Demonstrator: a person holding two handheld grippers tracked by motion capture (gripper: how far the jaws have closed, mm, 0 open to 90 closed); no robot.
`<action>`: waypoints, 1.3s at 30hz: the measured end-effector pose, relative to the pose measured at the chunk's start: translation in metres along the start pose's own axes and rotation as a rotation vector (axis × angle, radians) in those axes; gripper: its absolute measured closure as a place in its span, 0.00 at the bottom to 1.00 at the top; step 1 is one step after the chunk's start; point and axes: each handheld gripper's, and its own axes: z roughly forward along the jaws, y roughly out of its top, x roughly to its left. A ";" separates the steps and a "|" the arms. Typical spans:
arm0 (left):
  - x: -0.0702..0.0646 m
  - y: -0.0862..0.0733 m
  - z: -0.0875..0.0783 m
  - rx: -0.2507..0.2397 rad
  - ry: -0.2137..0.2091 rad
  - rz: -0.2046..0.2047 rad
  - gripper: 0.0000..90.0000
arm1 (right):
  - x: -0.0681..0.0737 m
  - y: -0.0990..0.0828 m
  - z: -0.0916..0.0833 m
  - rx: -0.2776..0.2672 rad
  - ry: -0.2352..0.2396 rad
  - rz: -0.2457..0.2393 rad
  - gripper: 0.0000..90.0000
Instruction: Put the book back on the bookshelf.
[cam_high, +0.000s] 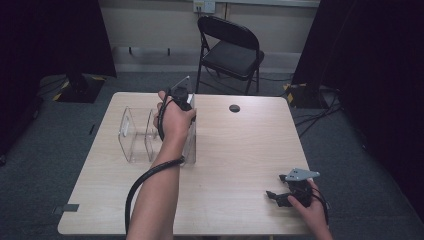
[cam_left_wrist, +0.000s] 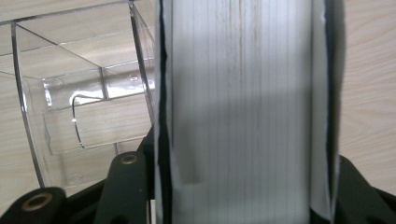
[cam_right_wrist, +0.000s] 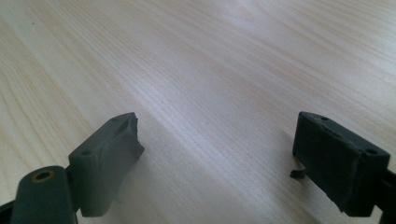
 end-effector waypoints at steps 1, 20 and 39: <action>0.000 -0.001 -0.002 -0.003 -0.008 -0.006 0.56 | 0.000 0.000 0.000 0.000 0.000 0.000 0.15; 0.004 -0.014 -0.016 -0.060 -0.055 0.047 0.51 | 0.000 0.000 0.000 0.000 0.000 -0.001 0.15; 0.009 -0.023 -0.028 -0.080 -0.103 0.062 0.48 | 0.000 0.000 0.000 0.000 0.000 -0.002 0.15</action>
